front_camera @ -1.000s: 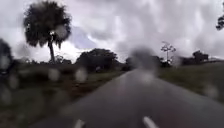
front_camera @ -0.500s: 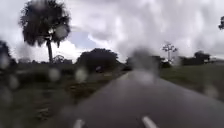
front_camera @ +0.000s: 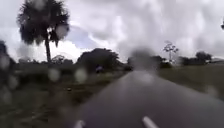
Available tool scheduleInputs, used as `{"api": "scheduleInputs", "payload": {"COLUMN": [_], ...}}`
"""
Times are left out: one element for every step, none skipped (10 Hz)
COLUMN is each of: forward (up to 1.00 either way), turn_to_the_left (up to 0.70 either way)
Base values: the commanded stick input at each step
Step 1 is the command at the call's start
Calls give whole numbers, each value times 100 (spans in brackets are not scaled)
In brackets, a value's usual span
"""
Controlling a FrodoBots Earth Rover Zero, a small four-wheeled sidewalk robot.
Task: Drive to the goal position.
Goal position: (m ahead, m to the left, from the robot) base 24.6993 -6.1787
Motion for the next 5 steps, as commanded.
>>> {"api": "scheduleInputs", "payload": {"forward": [70, 70, 70, 70, 70], "turn_to_the_left": [0, 0, 0, 0, 0]}}
